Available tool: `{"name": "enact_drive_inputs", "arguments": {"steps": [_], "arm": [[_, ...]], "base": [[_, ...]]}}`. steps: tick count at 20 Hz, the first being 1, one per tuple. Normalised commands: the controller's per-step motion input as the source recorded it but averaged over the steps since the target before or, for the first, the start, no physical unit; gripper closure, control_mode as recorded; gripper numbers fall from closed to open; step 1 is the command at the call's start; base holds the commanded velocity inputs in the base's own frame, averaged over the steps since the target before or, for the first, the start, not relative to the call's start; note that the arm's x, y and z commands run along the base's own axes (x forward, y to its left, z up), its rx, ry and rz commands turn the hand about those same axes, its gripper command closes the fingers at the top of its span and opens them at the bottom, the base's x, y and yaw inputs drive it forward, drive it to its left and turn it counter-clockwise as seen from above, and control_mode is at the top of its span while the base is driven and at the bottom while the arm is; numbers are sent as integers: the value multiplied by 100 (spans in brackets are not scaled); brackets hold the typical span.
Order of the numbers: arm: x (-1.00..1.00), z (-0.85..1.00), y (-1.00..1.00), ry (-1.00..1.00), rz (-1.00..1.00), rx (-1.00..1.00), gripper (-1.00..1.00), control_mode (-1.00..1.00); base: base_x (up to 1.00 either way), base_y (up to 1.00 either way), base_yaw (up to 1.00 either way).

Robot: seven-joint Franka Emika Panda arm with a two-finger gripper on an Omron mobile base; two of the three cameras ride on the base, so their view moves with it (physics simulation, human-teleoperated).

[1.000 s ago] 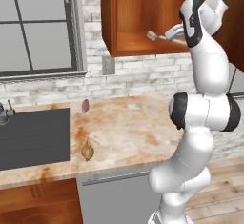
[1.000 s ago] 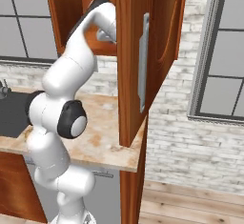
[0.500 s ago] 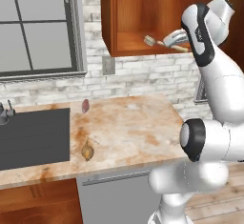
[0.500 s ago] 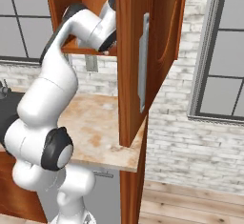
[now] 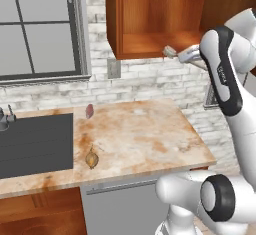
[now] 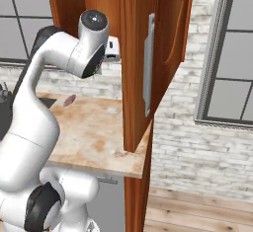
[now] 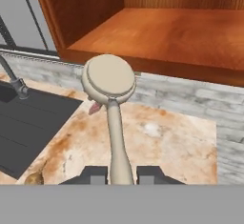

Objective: Open the cabinet. Pick the dish brush and place it next to the sink. Then close the cabinet.

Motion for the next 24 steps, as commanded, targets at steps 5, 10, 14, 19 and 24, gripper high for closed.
{"name": "enact_drive_inputs", "arguments": {"steps": [5, 10, 14, 19, 24], "arm": [[-61, -28, 27, 1, -3, 0, 100, -100], [-44, -24, 30, 1, 0, 0, 100, -100], [-16, -28, 33, 7, 0, -3, 100, -100], [-1, -32, 33, 9, 0, -4, 100, -100], [0, -35, 30, 15, 0, -8, 100, -100]], "base": [[0, 0, 0], [0, 0, 0], [0, 0, 0], [0, 0, 0], [0, 0, 0]]}}
